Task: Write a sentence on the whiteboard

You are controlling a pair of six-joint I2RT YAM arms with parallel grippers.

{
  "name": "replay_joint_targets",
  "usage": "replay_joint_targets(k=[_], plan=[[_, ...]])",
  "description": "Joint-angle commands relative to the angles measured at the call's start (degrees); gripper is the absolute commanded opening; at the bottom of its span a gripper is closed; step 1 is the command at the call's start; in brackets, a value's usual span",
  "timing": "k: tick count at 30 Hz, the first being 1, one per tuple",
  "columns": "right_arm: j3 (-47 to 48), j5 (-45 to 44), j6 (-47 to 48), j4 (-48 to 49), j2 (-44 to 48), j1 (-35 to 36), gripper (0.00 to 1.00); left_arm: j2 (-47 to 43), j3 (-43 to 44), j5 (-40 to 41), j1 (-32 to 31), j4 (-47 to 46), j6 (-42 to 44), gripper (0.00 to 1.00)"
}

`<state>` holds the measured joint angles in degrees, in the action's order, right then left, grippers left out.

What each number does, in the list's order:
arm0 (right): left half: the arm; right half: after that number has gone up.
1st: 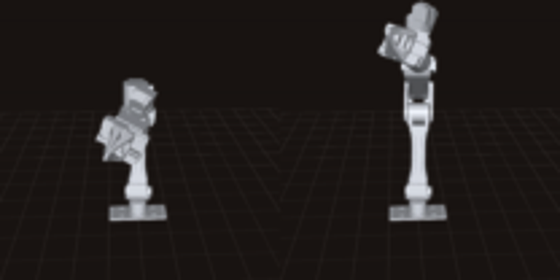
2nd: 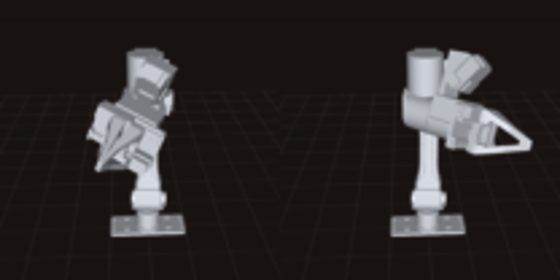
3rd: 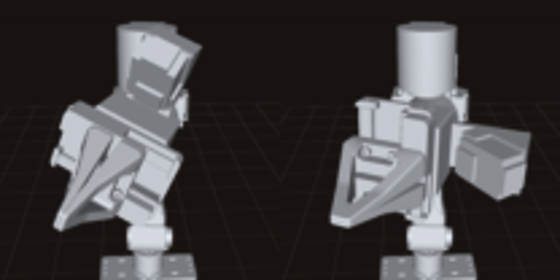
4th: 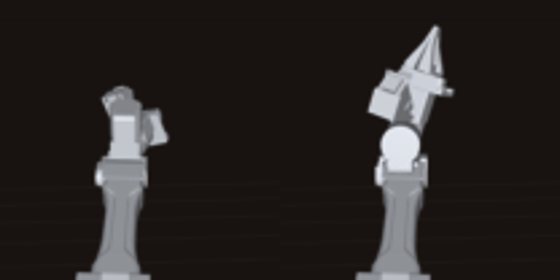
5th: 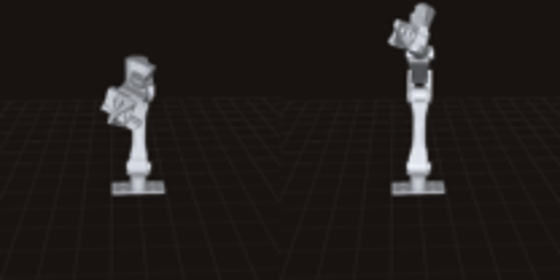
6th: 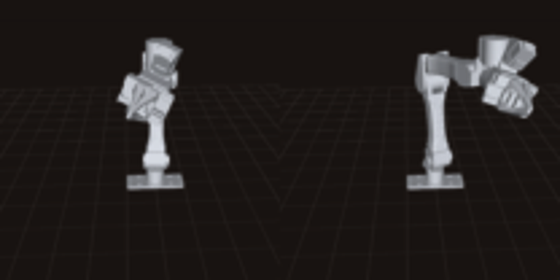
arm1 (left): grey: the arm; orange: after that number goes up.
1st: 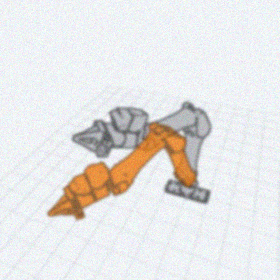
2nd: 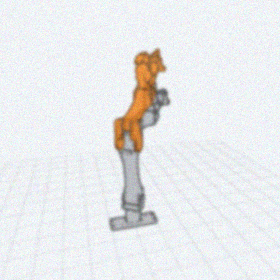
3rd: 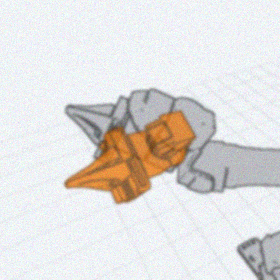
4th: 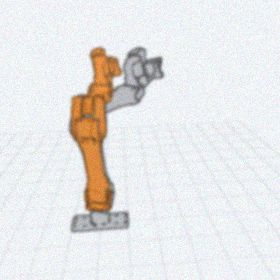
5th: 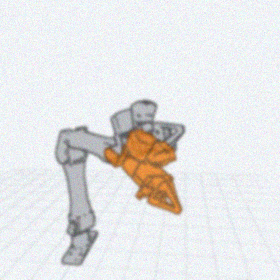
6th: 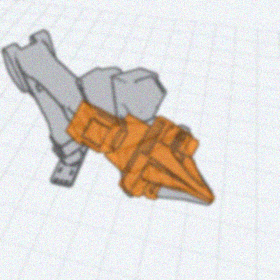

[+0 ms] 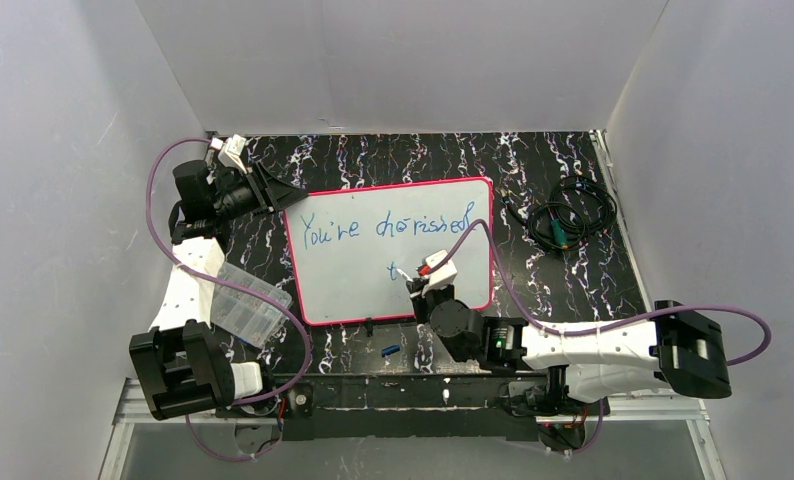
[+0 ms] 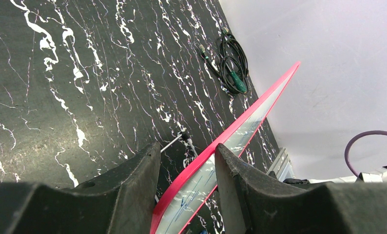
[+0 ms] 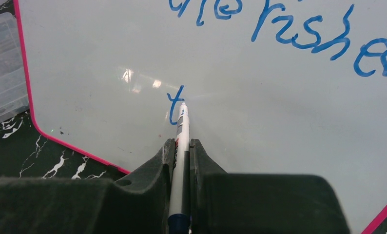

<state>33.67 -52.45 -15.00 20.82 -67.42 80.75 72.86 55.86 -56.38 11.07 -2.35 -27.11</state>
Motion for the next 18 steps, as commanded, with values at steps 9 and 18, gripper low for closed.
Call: replay_joint_targets(k=[9,18], plan=[[1.59,-3.96,-1.96,-0.98,-1.84,0.2,0.01,-2.02,-0.13,-1.39,-0.51,0.09,-0.22,0.43],[0.56,-1.85,-6.77,-5.7,0.01,0.28,0.01,-2.19,-0.13,-1.36,-0.44,0.15,-0.22,0.43]])
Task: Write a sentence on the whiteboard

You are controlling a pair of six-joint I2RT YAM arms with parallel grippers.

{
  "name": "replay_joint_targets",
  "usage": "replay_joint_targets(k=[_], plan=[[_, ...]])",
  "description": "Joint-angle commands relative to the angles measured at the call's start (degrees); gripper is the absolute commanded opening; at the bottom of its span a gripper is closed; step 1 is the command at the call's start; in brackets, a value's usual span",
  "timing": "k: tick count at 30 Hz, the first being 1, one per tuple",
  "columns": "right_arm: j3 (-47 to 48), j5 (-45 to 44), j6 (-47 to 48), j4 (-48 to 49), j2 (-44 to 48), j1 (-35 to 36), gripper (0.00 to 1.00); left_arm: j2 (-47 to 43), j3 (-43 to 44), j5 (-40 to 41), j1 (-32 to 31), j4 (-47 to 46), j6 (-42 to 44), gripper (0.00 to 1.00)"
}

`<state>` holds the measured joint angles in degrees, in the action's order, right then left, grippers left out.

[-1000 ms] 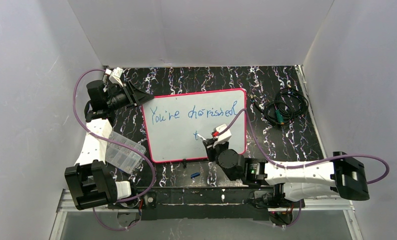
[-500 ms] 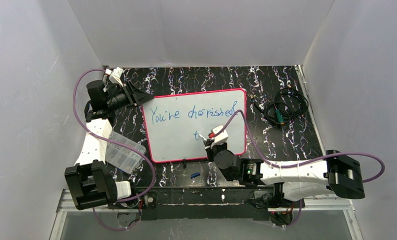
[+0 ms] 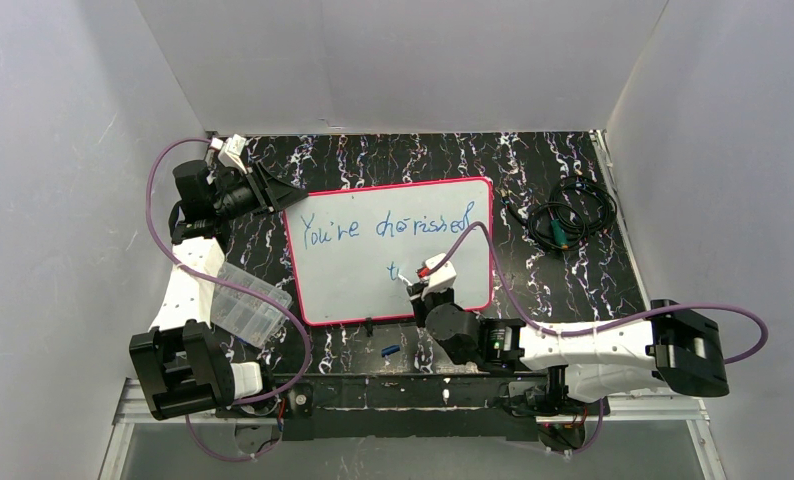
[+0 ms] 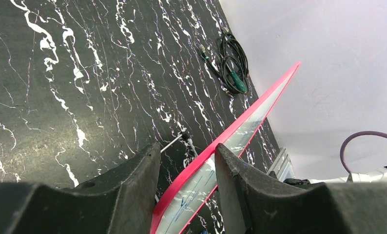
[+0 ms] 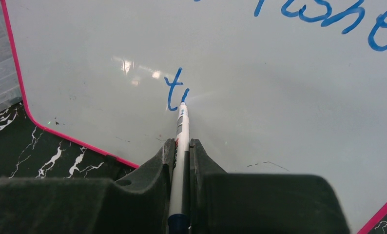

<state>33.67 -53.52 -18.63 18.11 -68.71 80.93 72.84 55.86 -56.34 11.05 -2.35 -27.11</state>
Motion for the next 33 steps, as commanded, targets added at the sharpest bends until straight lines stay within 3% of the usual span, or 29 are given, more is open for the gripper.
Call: replay_joint_targets(k=[1,21,33], plan=[[0.45,-0.91,-3.42,-3.45,1.56,0.11,0.01,-2.17,-0.13,-1.41,-0.43,0.12,-0.22,0.43],[2.4,-6.78,2.54,0.11,3.23,0.11,0.01,-2.08,-0.13,-1.32,-0.48,0.23,-0.13,0.43],[0.48,-4.62,-3.95,-5.36,3.15,0.11,0.01,-1.99,-0.14,-1.32,-0.44,0.2,-0.04,0.43]])
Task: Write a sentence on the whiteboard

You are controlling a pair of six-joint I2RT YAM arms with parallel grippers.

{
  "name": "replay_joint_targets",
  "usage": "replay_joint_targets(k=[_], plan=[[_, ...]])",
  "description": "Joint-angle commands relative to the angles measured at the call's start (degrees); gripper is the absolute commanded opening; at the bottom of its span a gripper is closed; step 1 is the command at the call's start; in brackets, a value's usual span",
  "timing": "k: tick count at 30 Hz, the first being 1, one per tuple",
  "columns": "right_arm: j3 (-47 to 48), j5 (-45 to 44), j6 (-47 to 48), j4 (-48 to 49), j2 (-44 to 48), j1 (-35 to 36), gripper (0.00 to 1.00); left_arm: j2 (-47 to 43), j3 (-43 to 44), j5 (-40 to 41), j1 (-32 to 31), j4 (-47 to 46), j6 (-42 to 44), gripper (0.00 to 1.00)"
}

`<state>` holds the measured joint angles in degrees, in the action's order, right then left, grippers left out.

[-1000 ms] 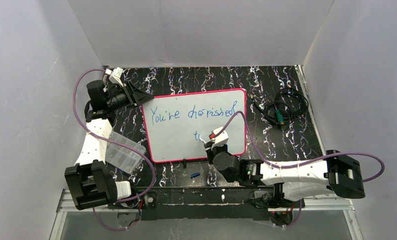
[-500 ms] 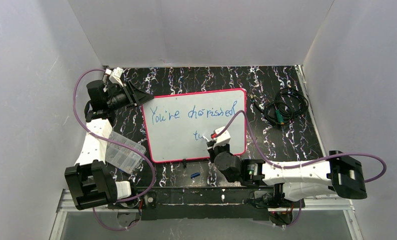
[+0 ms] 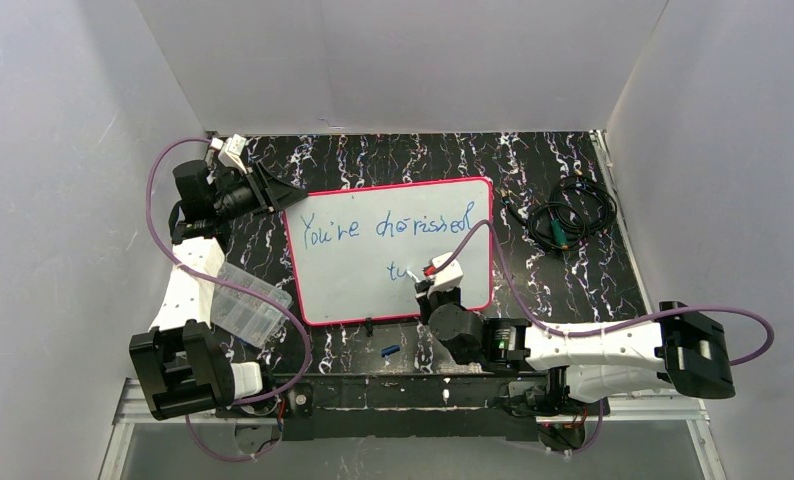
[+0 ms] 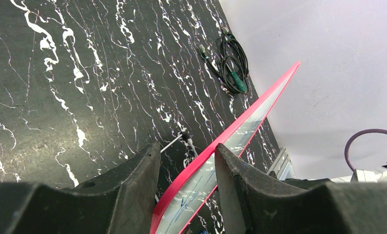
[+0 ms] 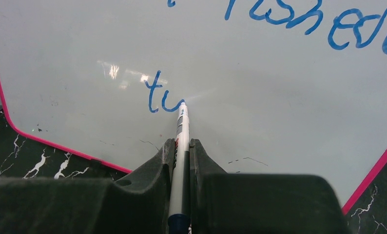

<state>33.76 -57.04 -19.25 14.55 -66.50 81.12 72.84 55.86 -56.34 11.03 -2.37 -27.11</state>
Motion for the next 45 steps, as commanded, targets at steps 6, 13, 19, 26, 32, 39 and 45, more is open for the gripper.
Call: replay_joint_targets(k=[6,13,19,26,32,39,45], plan=[[-0.04,-0.73,-5.01,-2.83,0.92,0.0,0.01,-2.06,-0.18,-1.32,-0.48,0.3,-0.04,0.43],[0.17,-0.86,-5.61,-4.57,1.34,0.18,0.01,-2.09,-0.13,-1.32,-0.47,0.33,-0.04,0.43],[0.42,-1.24,-6.0,-6.28,1.58,0.37,0.01,-2.1,-0.13,-1.32,-0.47,0.35,-0.04,0.43],[0.85,-2.41,-4.17,-5.99,4.37,0.67,0.01,-2.06,-0.13,-1.32,-0.5,0.35,-0.04,0.43],[1.27,-2.8,-0.14,-1.54,6.91,0.7,0.01,-2.08,-0.13,-1.32,-0.52,0.34,-0.04,0.43],[1.75,-5.24,6.99,4.94,5.55,0.34,0.01,-2.07,-0.18,-1.32,-0.56,0.26,-0.18,0.43],[1.5,-3.58,9.05,9.11,4.09,-1.5,0.01,-1.98,-0.15,-1.32,-0.57,0.24,-0.13,0.43]])
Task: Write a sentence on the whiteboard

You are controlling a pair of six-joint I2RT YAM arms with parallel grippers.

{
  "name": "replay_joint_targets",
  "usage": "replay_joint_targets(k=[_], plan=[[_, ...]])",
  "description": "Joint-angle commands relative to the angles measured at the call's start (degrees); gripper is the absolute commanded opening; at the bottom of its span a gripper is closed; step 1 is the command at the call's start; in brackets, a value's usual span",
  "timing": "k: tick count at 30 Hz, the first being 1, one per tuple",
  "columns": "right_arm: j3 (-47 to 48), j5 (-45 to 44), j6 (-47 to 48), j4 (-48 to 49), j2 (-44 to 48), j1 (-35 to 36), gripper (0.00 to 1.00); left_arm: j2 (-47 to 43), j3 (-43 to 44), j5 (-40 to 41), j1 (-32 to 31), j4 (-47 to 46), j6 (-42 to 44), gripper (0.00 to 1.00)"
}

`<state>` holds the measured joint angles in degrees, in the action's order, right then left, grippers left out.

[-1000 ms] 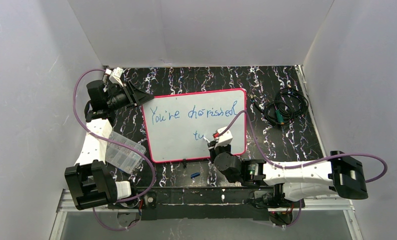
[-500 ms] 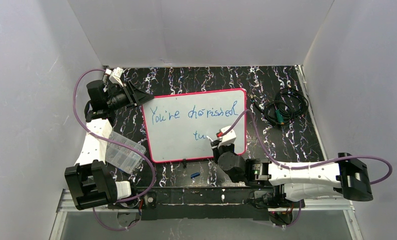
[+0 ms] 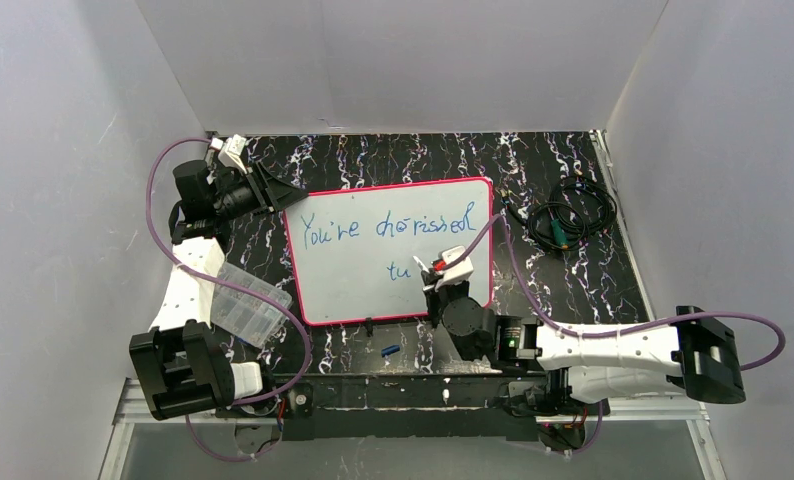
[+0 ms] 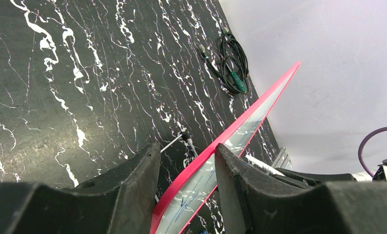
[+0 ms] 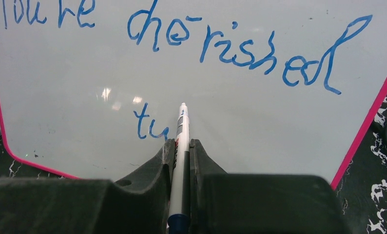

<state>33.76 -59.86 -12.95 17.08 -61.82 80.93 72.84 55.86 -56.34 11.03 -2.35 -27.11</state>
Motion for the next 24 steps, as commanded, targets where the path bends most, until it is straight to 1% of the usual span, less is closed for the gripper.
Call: replay_joint_targets(k=[1,5,10,17,24], plan=[[1.44,-0.01,2.71,6.98,-0.77,-1.78,0.01,-2.0,-0.13,-1.34,-0.61,0.24,-0.13,0.43],[1.45,1.07,2.21,7.16,-1.98,-2.78,0.01,-1.93,-0.13,-1.32,-0.62,0.16,-0.13,0.43],[1.8,1.06,-0.12,3.25,-2.53,-2.79,0.01,-2.0,-0.13,-1.32,-0.62,0.24,-0.13,0.43],[0.49,2.87,-6.92,-3.46,-1.44,-2.83,0.01,-2.08,-0.15,-1.32,-0.63,0.16,-0.13,0.43],[-1.29,4.65,-12.46,-7.82,-0.35,-2.66,0.01,-2.04,-0.18,-1.32,-0.61,0.19,-0.13,0.43]])
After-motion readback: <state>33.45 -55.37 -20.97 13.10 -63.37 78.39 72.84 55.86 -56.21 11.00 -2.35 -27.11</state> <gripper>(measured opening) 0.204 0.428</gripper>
